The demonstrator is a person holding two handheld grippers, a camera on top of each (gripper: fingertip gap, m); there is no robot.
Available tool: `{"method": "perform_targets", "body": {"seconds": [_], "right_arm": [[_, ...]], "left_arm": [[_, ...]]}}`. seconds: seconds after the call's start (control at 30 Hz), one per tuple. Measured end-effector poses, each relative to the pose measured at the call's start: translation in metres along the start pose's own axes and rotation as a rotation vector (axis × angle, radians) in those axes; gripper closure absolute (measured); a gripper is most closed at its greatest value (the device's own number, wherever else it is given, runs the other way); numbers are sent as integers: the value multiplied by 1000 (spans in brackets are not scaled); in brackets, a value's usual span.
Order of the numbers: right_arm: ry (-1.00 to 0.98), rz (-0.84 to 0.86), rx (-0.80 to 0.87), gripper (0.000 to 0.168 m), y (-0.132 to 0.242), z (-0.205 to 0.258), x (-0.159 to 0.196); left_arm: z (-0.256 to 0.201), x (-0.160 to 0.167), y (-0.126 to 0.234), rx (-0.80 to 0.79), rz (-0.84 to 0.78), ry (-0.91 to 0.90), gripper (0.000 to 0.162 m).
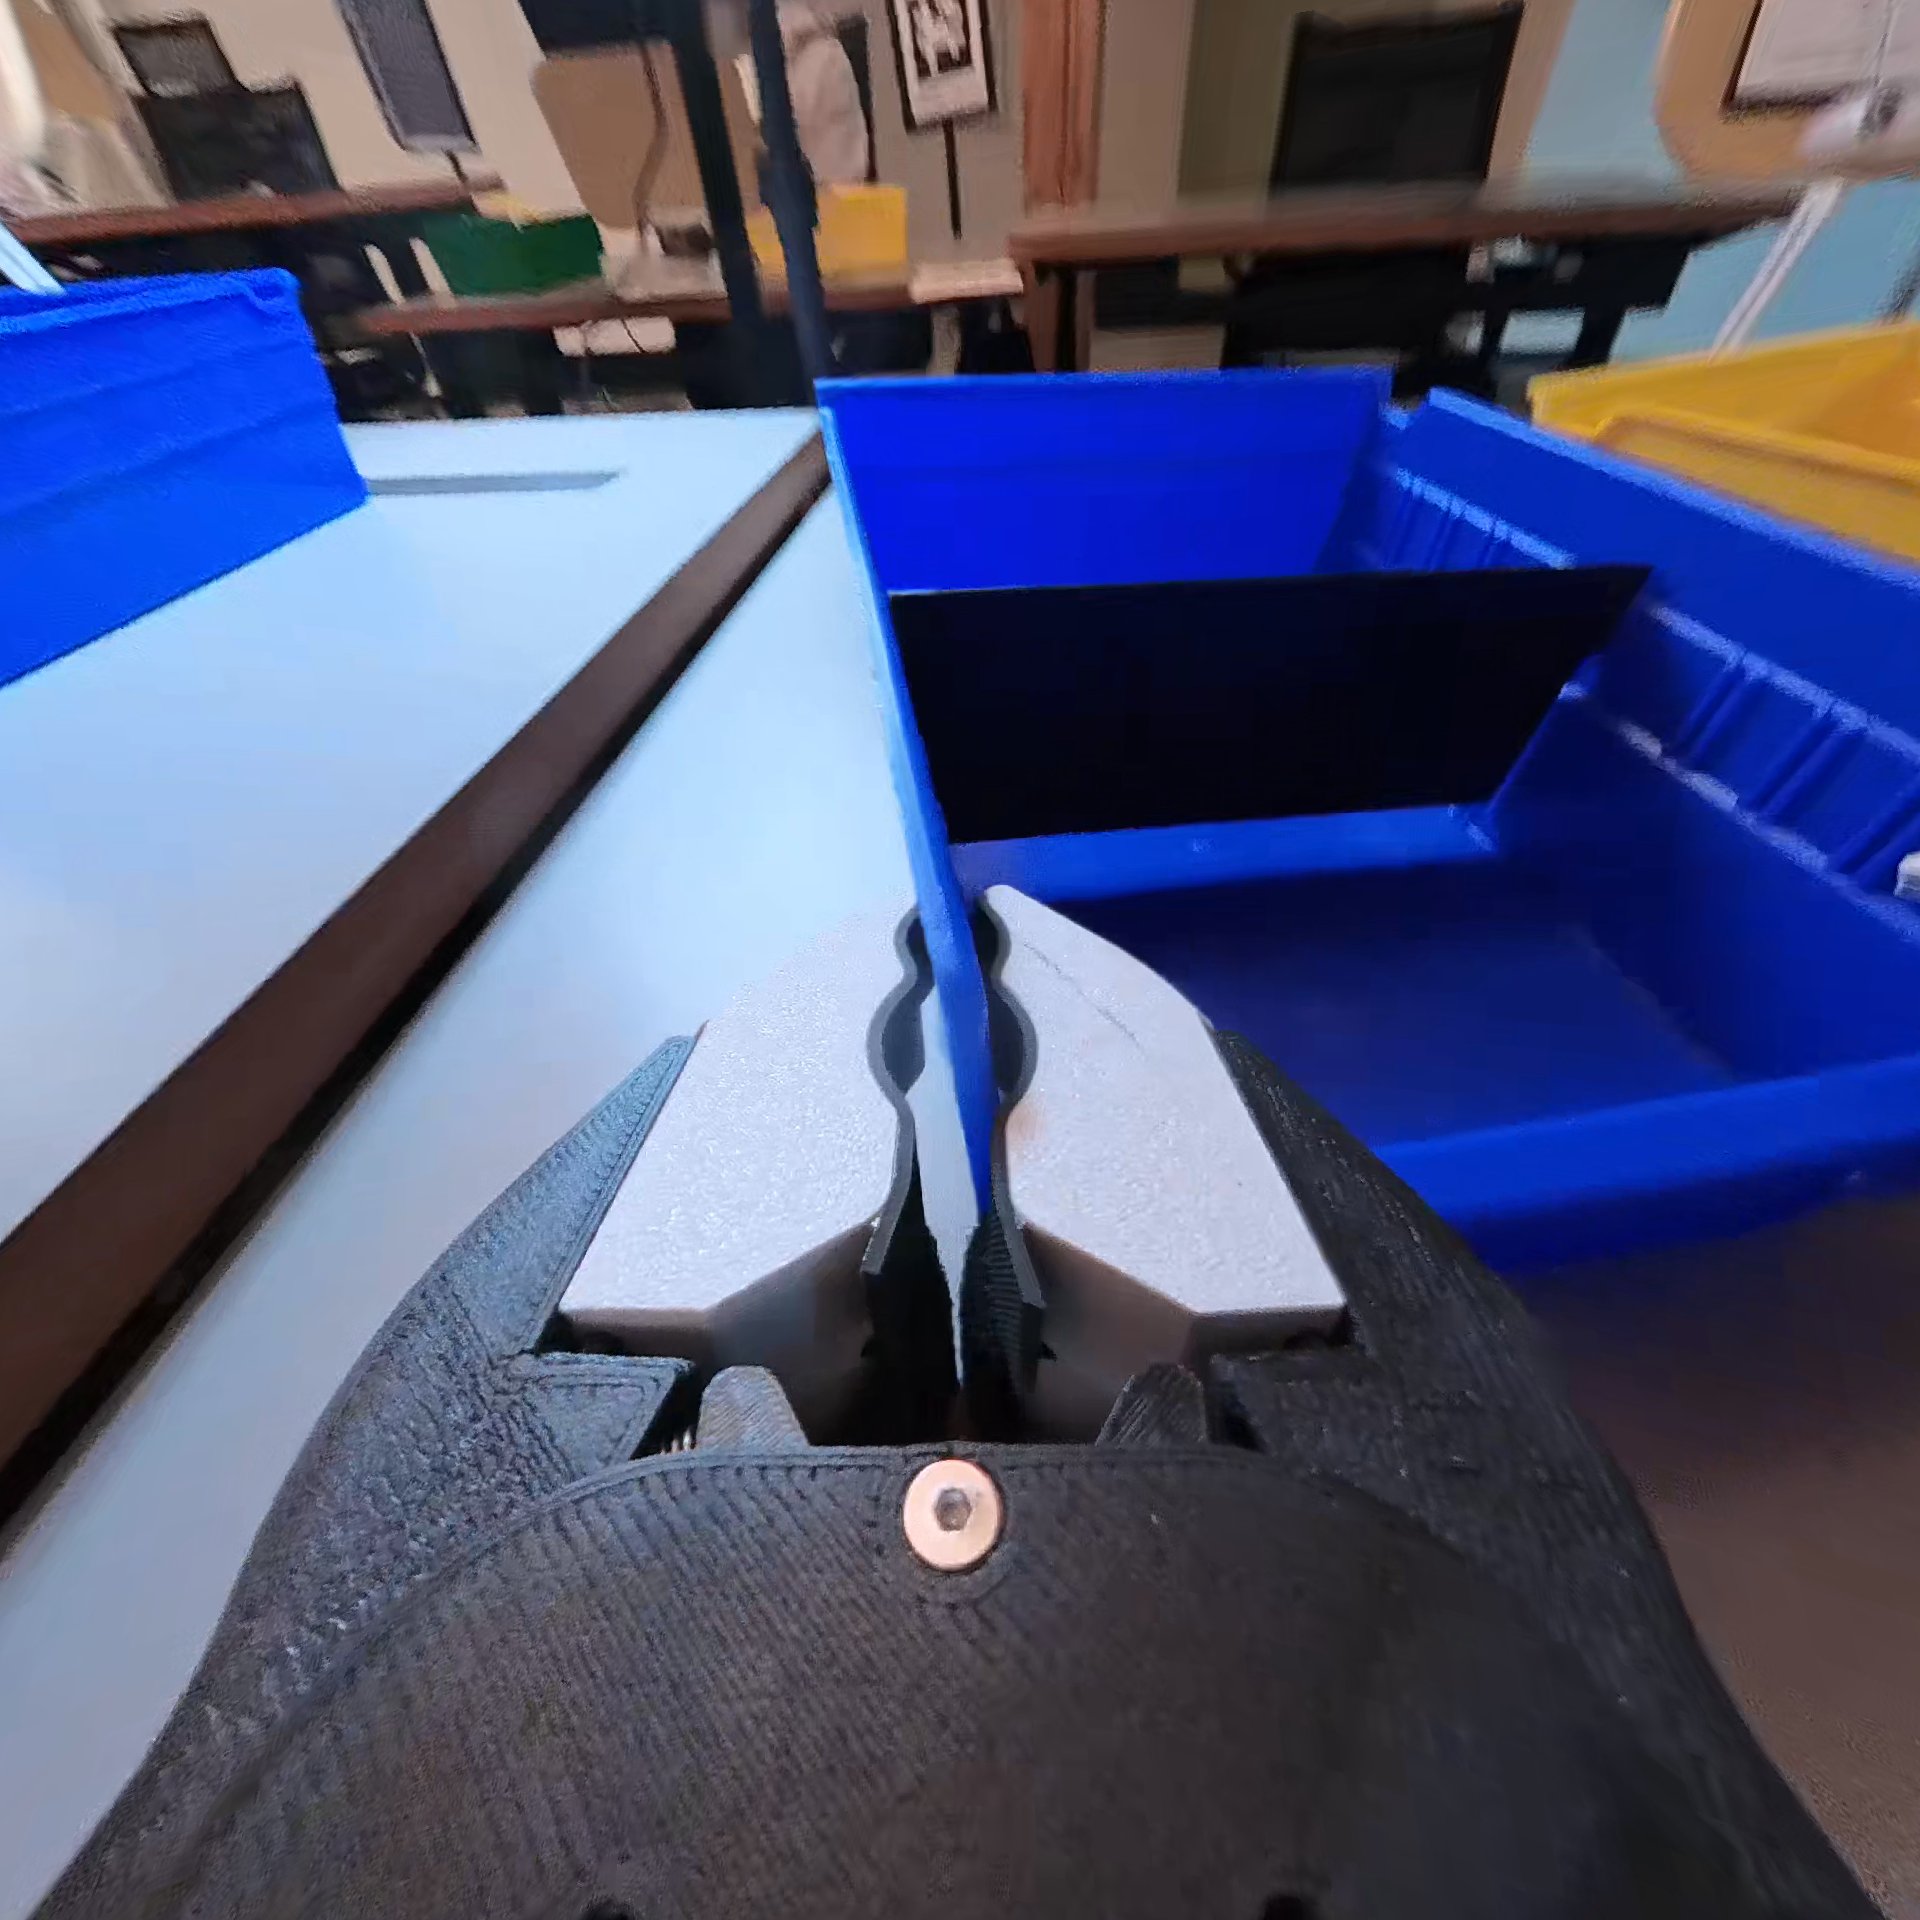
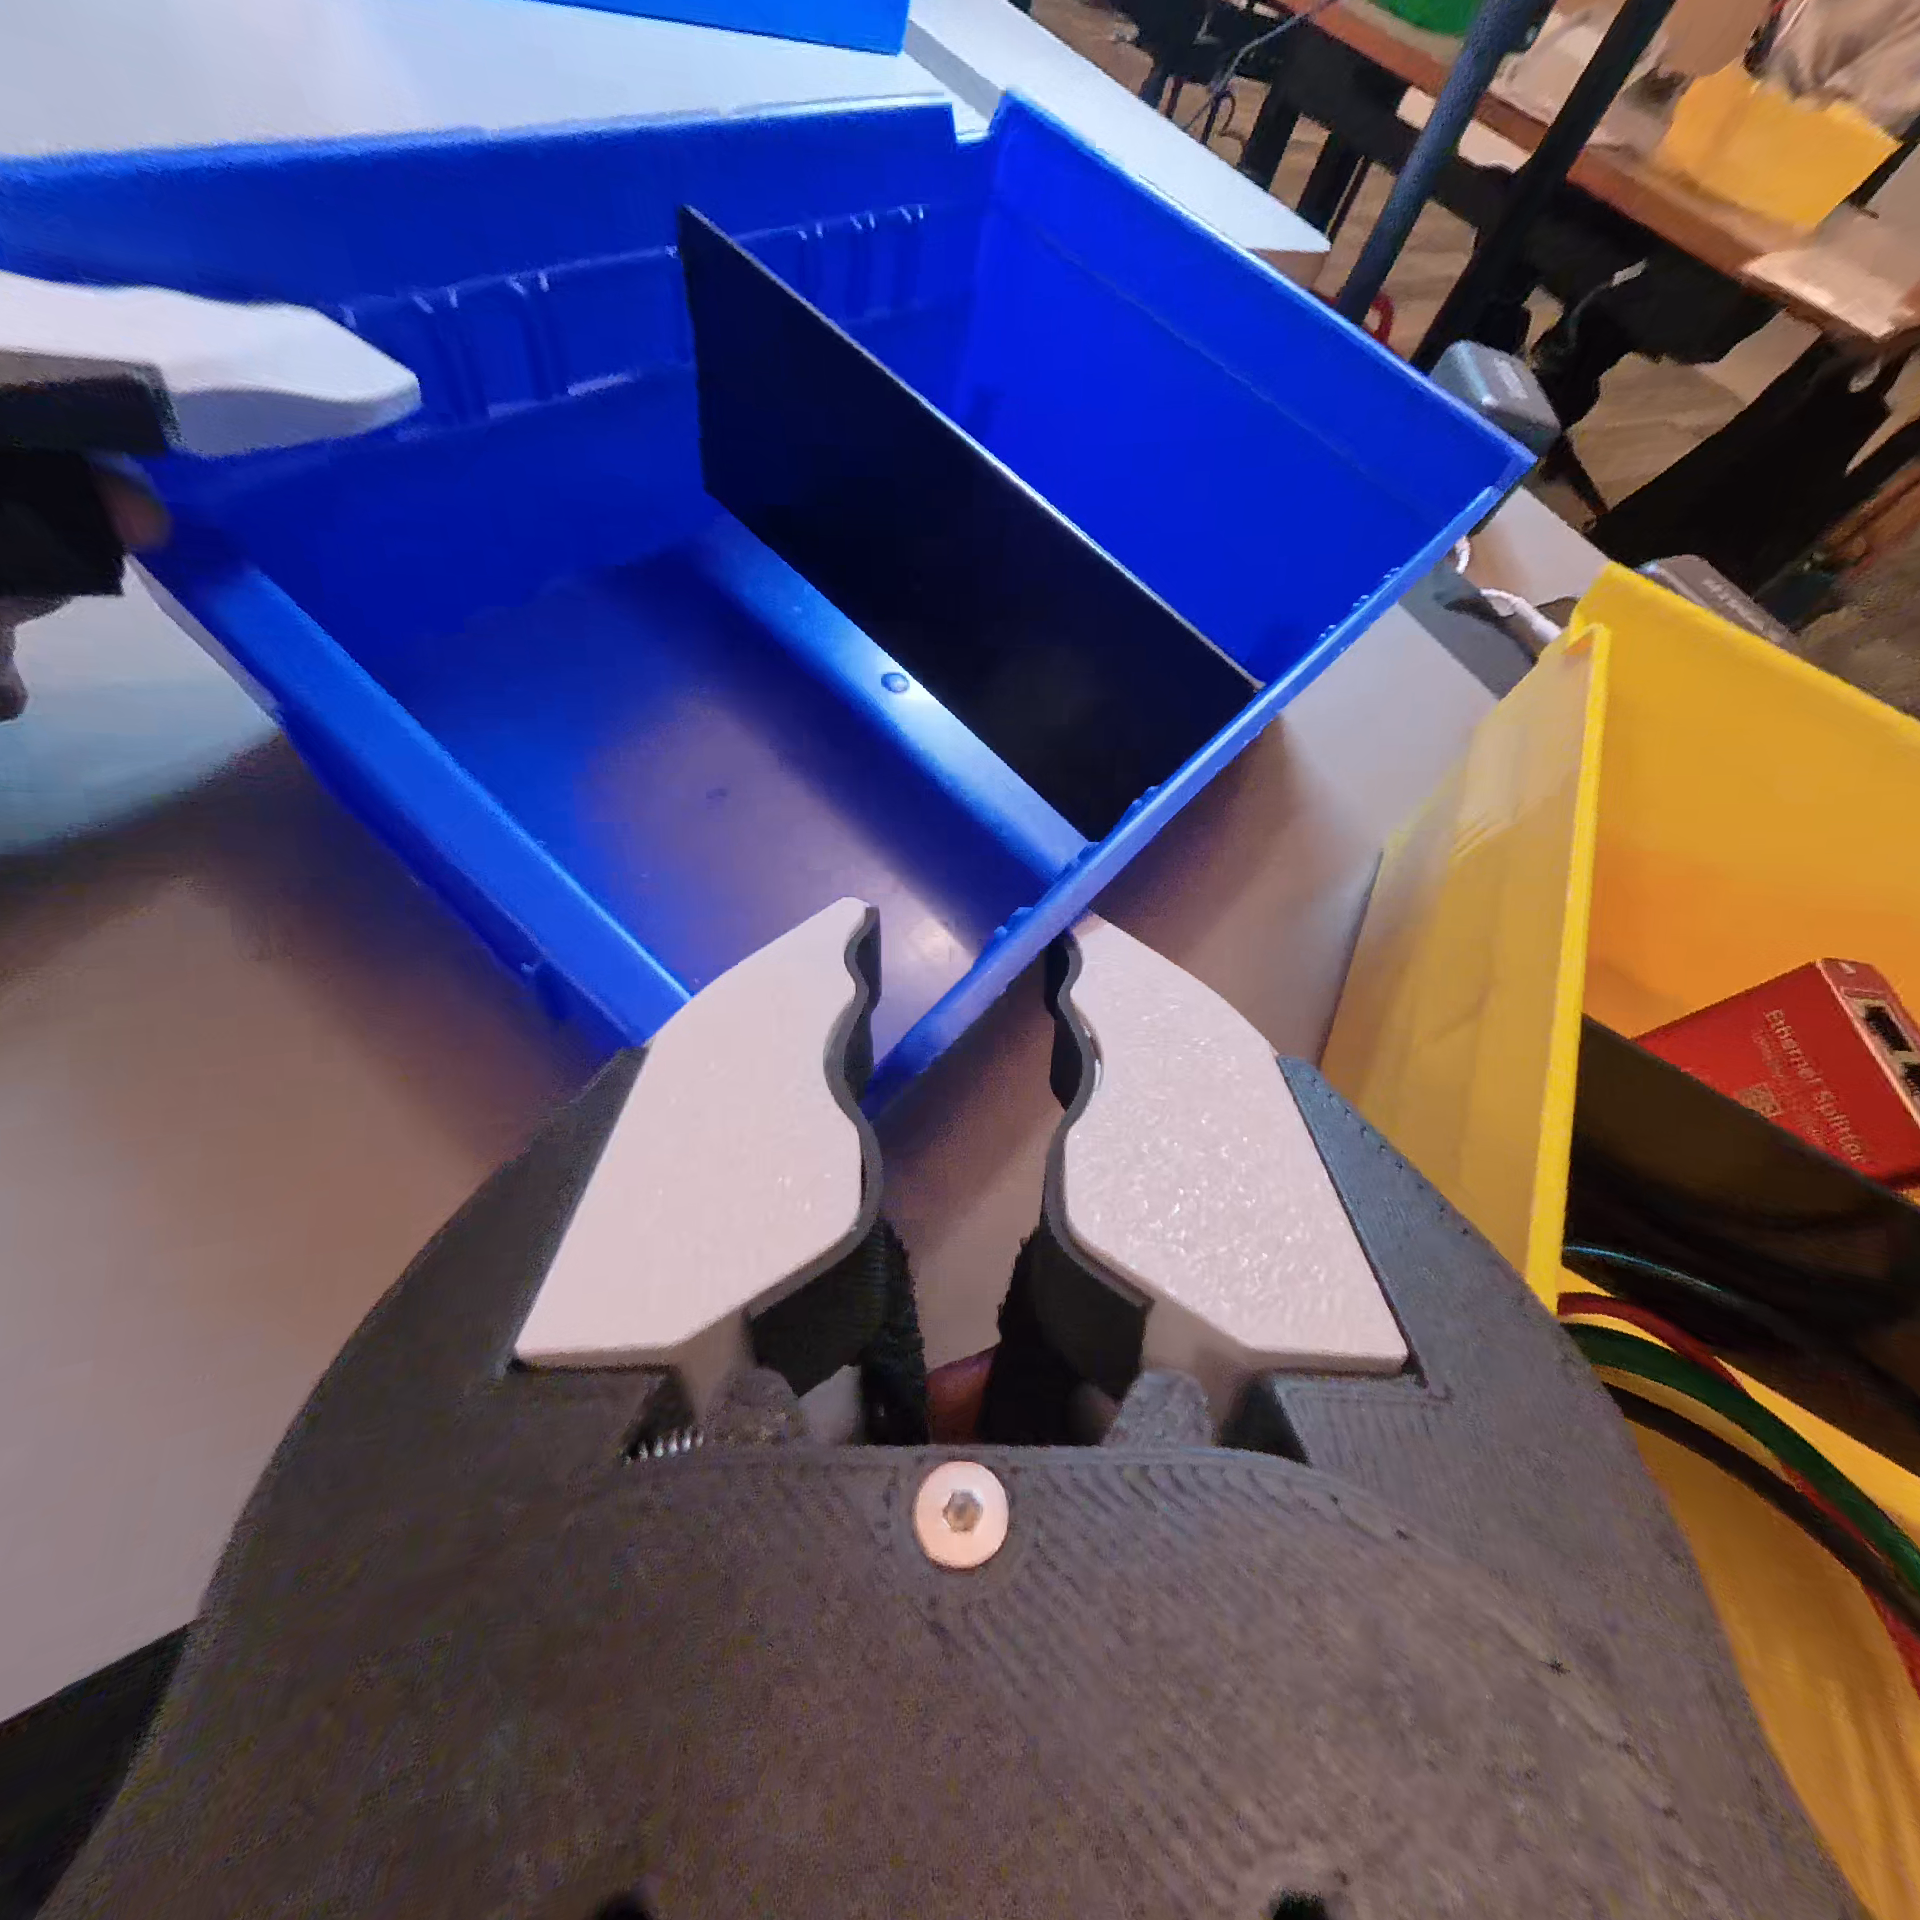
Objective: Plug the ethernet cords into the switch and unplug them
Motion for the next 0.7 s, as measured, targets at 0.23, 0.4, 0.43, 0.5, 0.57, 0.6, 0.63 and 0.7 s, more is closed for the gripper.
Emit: {"method": "perform_targets", "body": {"seconds": [0.23, 0.4, 0.43, 0.5, 0.57, 0.6, 0.63, 0.7], "right_arm": [[24, -172, 111, 141, 31, -13, -25], [28, -266, 212, 143, 73, -32, -43], [31, -275, 234, 144, 82, -37, -44], [31, -284, 276, 144, 102, -47, -43], [30, -280, 326, 146, 124, -59, -37], [28, -278, 354, 146, 135, -65, -33], [19, -277, 377, 147, 146, -71, -28], [-7, -266, 421, 147, 168, -83, -17]], "left_arm": [[-22, -41, 25, -47, -180, -51, 156], [-57, -79, 43, -29, -290, -80, 157], [-66, -84, 46, -18, -304, -86, 157], [-86, -93, 50, 7, -326, -92, 157], [-111, -99, 51, 56, -342, -96, 155], [-123, -102, 52, 88, -350, -93, 155], [-137, -104, 51, 111, -356, -95, 155], [-164, -107, 46, 137, -357, -118, 155]]}}
Point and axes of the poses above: each gripper's, where its closed fingertips meet, y back along the fingers, x out of its underside, z = x × y across the jaws, the point moved 7 cm from there along y, back along the fingers, and after that the axes turned 11 degrees about y, right-handed, at the moved point
